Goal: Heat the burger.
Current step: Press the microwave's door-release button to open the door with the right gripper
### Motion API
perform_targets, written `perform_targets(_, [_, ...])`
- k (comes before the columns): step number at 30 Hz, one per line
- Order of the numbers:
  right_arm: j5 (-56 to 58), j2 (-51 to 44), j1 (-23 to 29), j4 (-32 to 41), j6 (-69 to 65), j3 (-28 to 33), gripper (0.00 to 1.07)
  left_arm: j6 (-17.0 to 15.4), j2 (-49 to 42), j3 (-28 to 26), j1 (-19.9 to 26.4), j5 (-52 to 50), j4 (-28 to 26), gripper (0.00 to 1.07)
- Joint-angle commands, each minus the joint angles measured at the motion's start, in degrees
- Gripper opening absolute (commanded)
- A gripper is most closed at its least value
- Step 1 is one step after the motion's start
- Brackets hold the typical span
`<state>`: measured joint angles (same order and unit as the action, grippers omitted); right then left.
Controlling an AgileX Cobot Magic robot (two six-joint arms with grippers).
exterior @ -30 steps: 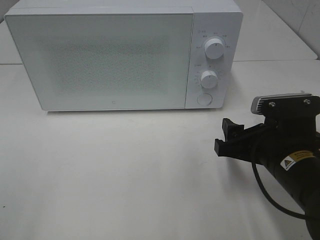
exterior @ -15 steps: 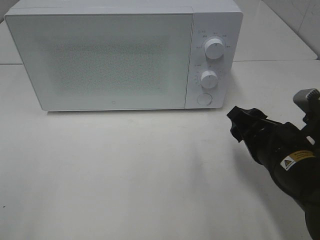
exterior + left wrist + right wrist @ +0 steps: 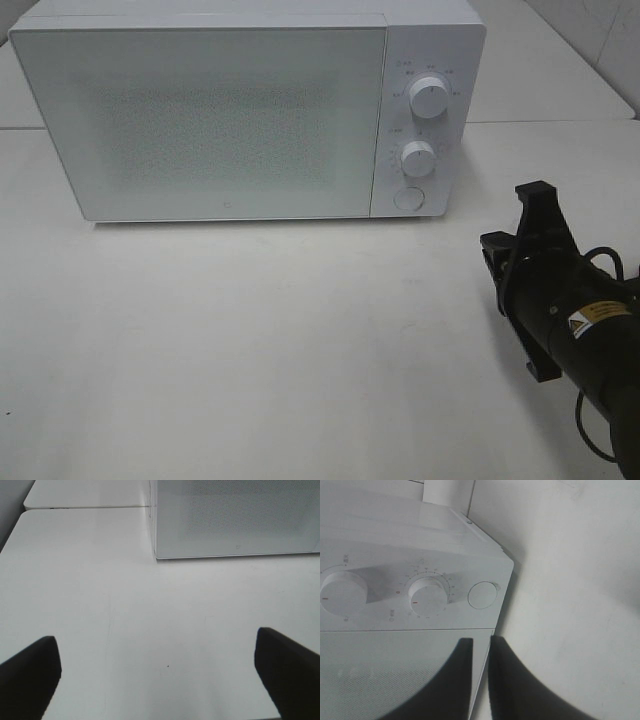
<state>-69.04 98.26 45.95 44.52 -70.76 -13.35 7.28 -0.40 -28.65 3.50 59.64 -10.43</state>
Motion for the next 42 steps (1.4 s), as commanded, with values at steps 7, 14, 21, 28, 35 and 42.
perform_targets(7, [1.72,0.11,0.23,1.43,-7.28,-0.23,0.0,-0.23,-0.06,0.17,-0.11,-0.11,-0.23,1.0])
perform_targets(14, [2.35,0.52,-1.38,1.6,-4.35,-3.44,0.0,-0.23,-0.06,0.17,-0.11,-0.11,-0.23,1.0])
perform_targets(21, [2.46,5.67,-5.27,-3.44,-7.05,-7.33,0.0,-0.23,-0.06,0.17,-0.11,-0.11,-0.23,1.0])
perform_targets(28, [5.39,10.14,-5.27,-4.35,-9.0,-11.34,0.0,-0.23,-0.06,0.17,-0.11,-0.11,-0.23,1.0])
perform_targets(35, [8.42,13.64,-6.53,-5.73,-9.17,-16.33,0.0,-0.23,-0.06,0.17,-0.11,-0.11,-0.23,1.0])
perform_targets(42, [12.03,15.13,-8.88,-8.31,-9.22,-20.28,0.0,-0.23,-0.06,0.17,-0.11,-0.11,-0.23,1.0])
